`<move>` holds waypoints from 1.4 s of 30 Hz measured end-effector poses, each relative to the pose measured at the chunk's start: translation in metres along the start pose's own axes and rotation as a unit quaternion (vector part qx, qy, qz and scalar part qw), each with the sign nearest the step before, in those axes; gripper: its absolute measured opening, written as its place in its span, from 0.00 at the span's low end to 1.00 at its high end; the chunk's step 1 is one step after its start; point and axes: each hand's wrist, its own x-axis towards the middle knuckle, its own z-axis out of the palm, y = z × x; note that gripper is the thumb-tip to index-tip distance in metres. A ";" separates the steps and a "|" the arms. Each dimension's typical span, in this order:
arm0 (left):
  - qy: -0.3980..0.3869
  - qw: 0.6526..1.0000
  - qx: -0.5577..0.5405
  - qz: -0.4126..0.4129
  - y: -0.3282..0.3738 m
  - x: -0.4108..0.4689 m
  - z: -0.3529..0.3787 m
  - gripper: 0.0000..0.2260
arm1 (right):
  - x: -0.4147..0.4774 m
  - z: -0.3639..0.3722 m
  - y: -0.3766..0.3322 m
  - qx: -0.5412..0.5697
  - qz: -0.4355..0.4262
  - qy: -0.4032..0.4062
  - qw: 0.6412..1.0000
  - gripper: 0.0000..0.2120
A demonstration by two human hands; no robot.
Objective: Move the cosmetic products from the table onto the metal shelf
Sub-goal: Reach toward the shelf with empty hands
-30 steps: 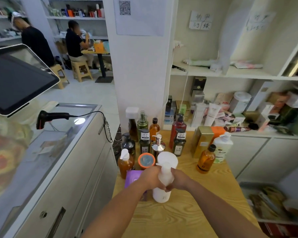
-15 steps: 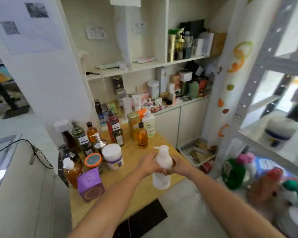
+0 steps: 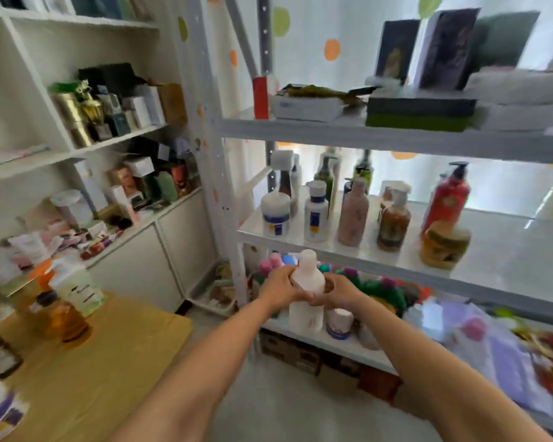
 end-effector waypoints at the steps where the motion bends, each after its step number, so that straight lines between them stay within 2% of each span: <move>1: -0.016 1.000 0.003 0.016 0.018 0.009 0.017 0.31 | -0.007 -0.022 0.013 0.010 0.014 0.015 1.000 0.25; 6: -0.096 0.991 0.000 0.092 0.112 0.047 0.102 0.30 | -0.044 -0.136 0.077 0.047 0.043 0.065 0.996 0.23; 10: -0.114 0.981 0.018 0.158 0.181 0.062 0.169 0.24 | -0.071 -0.215 0.127 0.051 0.060 0.099 0.992 0.23; 18: -0.135 0.961 0.050 0.237 0.275 0.082 0.262 0.25 | -0.111 -0.311 0.193 0.026 0.056 0.201 0.978 0.24; 20: -0.132 0.956 0.078 0.251 0.294 0.089 0.276 0.29 | -0.113 -0.331 0.205 0.041 0.056 0.216 0.974 0.24; 22: -0.130 0.953 0.091 0.257 0.308 0.099 0.289 0.30 | -0.112 -0.347 0.214 0.049 0.056 0.235 0.969 0.24; 27: -0.137 0.949 0.114 0.259 0.330 0.130 0.310 0.26 | -0.095 -0.371 0.232 0.042 0.052 0.274 0.959 0.23; 34: -0.125 0.954 0.137 0.236 0.345 0.189 0.325 0.23 | -0.047 -0.404 0.247 0.015 0.036 0.275 0.961 0.24; 37: -0.111 0.954 0.160 0.230 0.353 0.216 0.329 0.20 | -0.024 -0.424 0.250 0.019 0.040 0.277 0.960 0.21; 42: -0.099 0.951 0.181 0.232 0.368 0.258 0.331 0.21 | 0.012 -0.454 0.249 0.004 0.033 0.273 0.961 0.21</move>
